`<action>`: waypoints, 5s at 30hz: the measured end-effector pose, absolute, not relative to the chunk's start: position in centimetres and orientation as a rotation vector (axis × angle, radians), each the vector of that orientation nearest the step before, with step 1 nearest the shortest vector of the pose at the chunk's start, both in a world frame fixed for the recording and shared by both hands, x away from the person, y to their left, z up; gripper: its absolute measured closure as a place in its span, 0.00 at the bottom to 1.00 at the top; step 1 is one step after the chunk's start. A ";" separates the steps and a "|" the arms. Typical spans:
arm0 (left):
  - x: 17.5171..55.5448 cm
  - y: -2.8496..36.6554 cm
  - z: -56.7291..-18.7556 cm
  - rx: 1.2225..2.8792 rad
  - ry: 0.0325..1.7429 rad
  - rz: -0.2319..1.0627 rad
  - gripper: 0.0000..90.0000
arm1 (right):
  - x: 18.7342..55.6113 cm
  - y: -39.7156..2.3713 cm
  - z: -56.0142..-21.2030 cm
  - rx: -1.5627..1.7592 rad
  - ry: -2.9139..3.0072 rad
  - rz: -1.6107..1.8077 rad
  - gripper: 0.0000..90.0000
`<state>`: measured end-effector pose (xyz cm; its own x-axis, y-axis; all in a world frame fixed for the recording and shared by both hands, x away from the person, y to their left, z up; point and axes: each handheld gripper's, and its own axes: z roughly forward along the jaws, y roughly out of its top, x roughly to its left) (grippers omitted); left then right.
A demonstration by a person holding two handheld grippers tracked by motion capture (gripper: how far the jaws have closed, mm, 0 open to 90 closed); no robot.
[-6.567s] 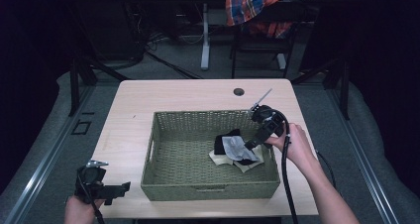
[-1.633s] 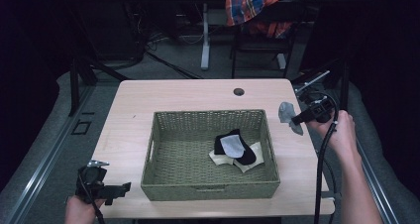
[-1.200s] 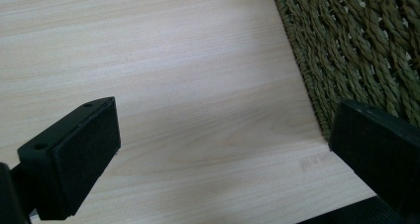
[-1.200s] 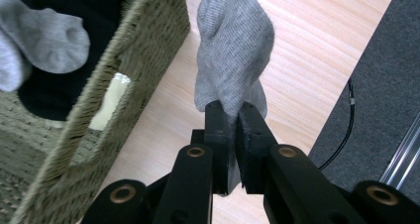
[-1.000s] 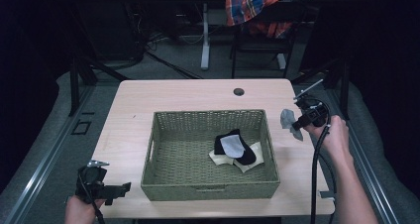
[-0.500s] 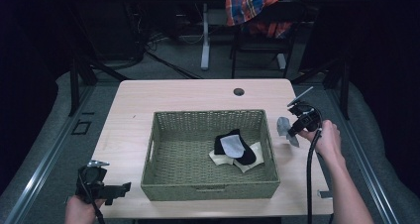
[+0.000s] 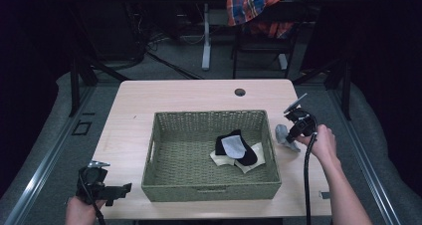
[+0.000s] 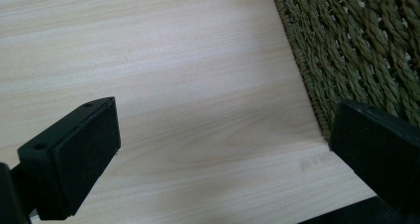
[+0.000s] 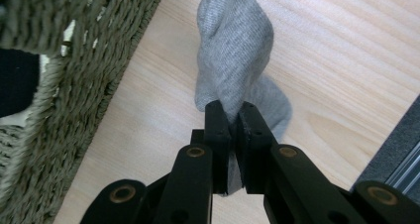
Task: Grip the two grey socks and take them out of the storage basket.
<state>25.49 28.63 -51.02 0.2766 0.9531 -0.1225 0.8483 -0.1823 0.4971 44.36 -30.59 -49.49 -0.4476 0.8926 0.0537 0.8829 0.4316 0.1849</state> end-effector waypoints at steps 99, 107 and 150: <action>25.5 28.6 -51.1 2.103 1.617 0.280 0.00 | 43.3 -14.3 -46.3 1.051 2.915 0.472 0.92; 25.5 28.5 -51.1 2.101 1.614 0.286 0.00 | 43.0 -14.8 -45.1 1.053 2.906 0.514 0.93; 25.5 28.5 -51.1 2.098 1.616 0.292 0.00 | 39.9 -20.4 -35.4 1.127 2.677 0.808 0.95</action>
